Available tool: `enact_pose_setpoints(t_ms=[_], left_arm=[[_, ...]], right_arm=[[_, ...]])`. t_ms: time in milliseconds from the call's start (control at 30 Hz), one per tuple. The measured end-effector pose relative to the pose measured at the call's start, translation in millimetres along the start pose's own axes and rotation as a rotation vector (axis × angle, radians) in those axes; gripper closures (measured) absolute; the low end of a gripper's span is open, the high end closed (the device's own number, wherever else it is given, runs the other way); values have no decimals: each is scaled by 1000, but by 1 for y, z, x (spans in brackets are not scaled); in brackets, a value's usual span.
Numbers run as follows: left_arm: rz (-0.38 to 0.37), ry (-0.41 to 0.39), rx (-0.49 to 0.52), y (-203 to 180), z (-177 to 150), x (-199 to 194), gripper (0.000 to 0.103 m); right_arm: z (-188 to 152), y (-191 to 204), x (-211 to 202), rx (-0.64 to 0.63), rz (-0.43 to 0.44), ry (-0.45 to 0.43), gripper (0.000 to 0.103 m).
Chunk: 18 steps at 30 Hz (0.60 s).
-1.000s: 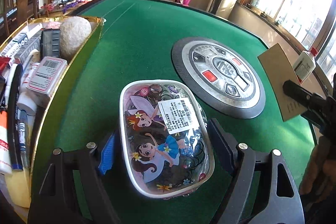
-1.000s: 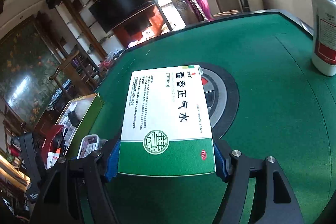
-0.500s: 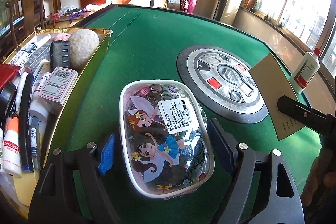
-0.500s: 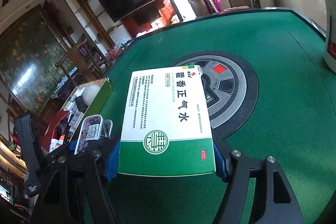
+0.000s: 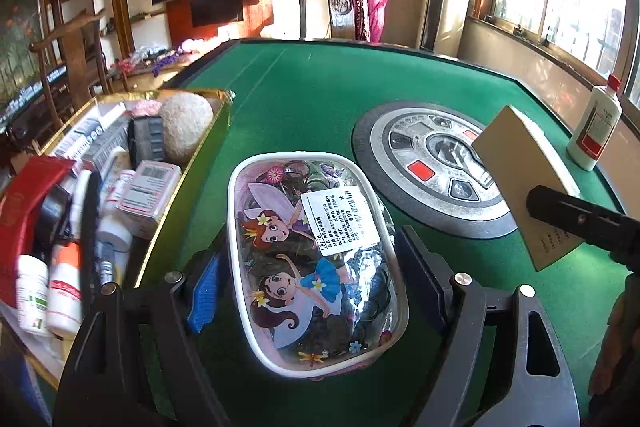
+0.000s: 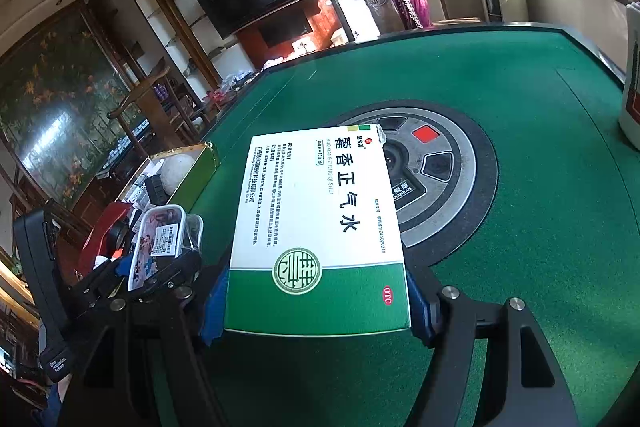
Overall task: Organize objects
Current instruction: 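Carry the pencil case and medicine box over the tray with both tools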
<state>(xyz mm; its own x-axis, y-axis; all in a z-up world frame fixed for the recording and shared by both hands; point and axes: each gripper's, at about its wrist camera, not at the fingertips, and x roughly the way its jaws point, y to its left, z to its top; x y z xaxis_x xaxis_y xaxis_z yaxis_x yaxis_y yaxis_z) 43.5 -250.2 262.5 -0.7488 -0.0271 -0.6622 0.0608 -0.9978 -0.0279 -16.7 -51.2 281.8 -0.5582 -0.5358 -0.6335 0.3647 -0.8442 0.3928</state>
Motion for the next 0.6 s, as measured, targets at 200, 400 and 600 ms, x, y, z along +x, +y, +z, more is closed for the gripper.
enact_pose_setpoints(t_ms=[200,400,600], left_arm=[[29,-42,-14,14,-2,-26,23],[16,-92,-58,35,0,-59,23],[28,-111,-112,61,-4,-77,23]], right_arm=[[-5,10,2,-26,22,14,32],[-12,20,7,-53,22,30,32],[-16,25,14,-77,13,46,32]])
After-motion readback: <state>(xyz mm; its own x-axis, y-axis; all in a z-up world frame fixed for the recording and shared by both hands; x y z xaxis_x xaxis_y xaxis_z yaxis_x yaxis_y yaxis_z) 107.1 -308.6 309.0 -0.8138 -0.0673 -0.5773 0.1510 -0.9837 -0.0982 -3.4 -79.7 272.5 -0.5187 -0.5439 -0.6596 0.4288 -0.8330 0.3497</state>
